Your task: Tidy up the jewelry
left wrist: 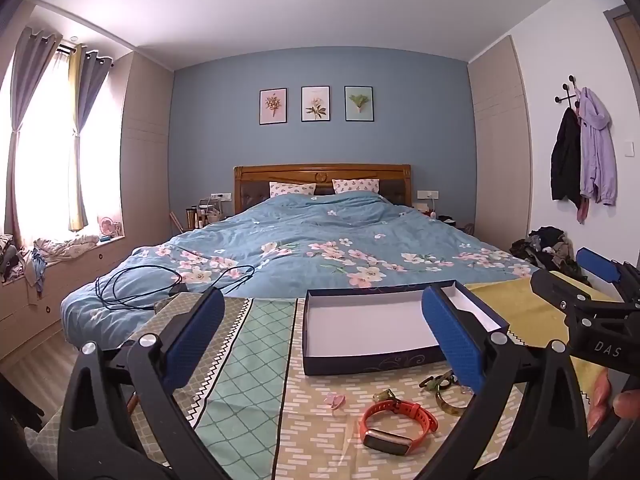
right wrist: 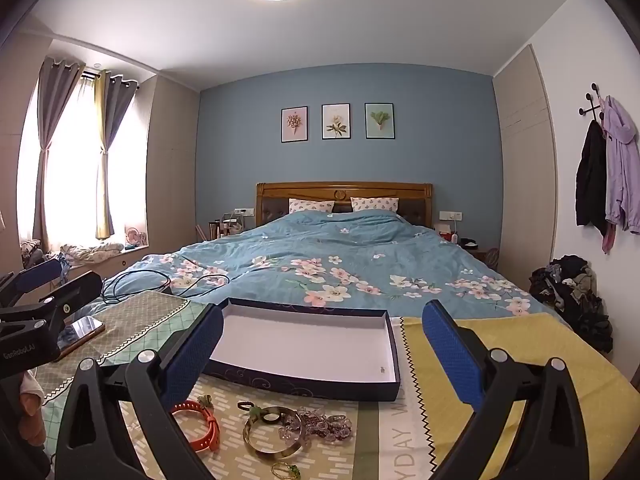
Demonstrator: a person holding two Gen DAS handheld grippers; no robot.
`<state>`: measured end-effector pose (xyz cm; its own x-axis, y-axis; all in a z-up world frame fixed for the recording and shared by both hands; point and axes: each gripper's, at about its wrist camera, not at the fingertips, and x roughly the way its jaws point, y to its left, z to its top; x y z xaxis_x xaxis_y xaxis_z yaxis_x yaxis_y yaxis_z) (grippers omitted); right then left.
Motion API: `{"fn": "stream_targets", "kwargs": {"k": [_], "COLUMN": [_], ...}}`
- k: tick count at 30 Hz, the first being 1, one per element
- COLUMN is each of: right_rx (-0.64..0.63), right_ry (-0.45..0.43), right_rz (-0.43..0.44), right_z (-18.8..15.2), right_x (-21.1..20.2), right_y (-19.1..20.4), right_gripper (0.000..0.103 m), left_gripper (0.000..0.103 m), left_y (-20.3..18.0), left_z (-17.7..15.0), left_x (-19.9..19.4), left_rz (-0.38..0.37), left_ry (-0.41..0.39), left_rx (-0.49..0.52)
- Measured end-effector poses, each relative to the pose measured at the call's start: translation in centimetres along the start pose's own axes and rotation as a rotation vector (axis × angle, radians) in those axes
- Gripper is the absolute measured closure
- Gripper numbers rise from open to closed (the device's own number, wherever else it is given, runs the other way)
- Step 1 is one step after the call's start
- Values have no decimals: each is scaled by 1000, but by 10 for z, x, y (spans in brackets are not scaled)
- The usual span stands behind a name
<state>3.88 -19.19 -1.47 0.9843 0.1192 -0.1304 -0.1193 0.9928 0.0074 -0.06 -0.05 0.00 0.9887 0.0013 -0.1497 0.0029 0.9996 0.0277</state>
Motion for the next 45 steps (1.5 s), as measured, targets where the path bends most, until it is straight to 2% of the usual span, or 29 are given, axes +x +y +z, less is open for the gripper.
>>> {"fn": "stream_targets", "kwargs": {"k": [13, 45], "right_rx": [7, 20], "right_ry": [9, 13], "right_rz": [8, 25], "right_z": [-2, 1], "right_x": [4, -1], "right_y": [4, -2], "right_gripper": [7, 7], "left_gripper": [6, 6], "left_y": [-8, -2], "left_z": [7, -1], "left_x": [0, 4], "left_rz": [-10, -23], "left_ry": [13, 10], "left_rx": [-12, -31]}}
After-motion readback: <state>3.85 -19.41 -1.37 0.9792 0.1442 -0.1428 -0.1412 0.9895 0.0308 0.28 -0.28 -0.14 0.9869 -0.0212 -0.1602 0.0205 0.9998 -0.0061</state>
